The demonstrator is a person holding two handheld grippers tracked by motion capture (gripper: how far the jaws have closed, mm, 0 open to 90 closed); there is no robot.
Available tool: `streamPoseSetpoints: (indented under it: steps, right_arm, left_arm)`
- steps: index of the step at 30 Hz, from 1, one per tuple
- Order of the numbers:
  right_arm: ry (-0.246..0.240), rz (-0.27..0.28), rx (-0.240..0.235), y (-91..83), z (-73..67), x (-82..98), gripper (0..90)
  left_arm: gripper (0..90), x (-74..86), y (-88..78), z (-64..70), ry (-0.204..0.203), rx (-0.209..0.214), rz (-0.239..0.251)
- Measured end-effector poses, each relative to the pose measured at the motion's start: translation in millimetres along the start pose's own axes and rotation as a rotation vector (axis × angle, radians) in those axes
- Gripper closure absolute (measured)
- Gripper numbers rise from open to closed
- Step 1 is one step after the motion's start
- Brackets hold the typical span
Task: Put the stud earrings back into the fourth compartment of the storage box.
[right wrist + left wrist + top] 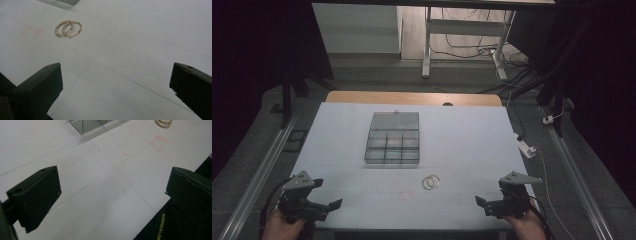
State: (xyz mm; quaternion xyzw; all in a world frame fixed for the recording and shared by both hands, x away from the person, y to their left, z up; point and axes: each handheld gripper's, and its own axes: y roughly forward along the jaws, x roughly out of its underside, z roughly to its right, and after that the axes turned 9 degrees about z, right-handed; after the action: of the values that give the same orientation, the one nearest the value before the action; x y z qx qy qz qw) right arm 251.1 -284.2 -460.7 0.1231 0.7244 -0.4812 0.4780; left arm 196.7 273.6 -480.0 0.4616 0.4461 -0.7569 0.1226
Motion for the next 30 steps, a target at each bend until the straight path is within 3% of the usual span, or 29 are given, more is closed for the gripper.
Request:
streamPoseSetpoints:
  steps: [15,27,30]
  right_arm:
    - [-0.036,0.023,-0.033,1.4,-7.0,-4.7,0.0]
    - [-0.059,0.032,-0.141,10.0,-11.8,-11.9,0.0]
    - [-0.117,0.000,-0.154,15.8,-15.1,-13.7,0.0]
  left_arm:
    - [0.0,-0.2,1.2,-0.1,-0.002,0.004,-0.012]
    - [0.0,-0.1,1.7,0.2,0.005,0.006,-0.020]
    - [0.0,0.0,1.8,0.2,0.006,0.007,-0.023]
